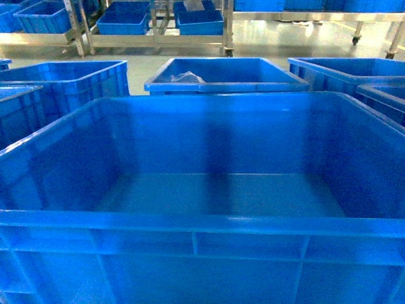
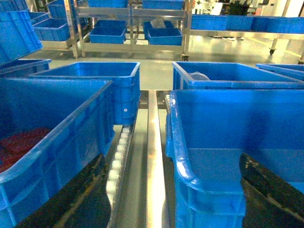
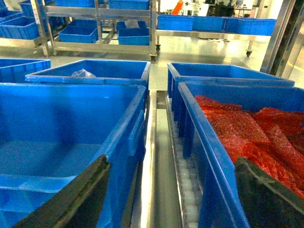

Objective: Place box next to blue box on left shelf

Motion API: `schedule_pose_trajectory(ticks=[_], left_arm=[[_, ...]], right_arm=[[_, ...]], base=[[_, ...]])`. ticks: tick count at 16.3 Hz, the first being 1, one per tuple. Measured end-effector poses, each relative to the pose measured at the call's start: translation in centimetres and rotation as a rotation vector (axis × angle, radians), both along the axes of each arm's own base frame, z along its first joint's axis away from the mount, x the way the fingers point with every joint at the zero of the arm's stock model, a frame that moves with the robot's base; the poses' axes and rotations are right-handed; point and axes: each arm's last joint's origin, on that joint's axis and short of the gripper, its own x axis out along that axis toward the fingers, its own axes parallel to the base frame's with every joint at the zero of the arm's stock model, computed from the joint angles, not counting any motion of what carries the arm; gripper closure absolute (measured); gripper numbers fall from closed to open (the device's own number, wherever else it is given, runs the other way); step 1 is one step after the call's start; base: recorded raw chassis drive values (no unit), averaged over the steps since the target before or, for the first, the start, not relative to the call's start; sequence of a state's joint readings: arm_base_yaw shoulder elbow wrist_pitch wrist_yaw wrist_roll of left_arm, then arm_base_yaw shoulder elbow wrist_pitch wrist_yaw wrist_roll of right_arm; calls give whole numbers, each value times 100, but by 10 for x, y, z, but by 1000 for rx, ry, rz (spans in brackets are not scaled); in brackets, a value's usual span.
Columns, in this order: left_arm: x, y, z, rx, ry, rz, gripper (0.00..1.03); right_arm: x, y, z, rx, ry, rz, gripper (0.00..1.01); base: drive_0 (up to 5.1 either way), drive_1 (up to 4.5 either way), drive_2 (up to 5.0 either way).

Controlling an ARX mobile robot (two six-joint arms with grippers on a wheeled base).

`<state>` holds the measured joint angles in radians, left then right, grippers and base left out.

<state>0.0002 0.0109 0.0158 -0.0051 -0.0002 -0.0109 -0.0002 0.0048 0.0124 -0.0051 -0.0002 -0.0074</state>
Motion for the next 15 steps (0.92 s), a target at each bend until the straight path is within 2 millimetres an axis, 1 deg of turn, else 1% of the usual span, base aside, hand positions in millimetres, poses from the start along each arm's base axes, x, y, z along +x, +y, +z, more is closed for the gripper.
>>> schedule_pose_trajectory(ticks=[1,2,3,15], left_arm=[[0,0,0,0,0,0,13],[0,0,0,1,0,0,3],[0,0,0,1,0,0,6],[0,0,0,1,0,0,5]], right_arm=[[0,0,0,0,0,0,12],[0,0,0,1,0,0,1],[0,0,0,1,0,0,4],[0,0,0,1,0,0,3]], base=[[0,0,0],[0,0,0],[0,0,0],[0,0,0]])
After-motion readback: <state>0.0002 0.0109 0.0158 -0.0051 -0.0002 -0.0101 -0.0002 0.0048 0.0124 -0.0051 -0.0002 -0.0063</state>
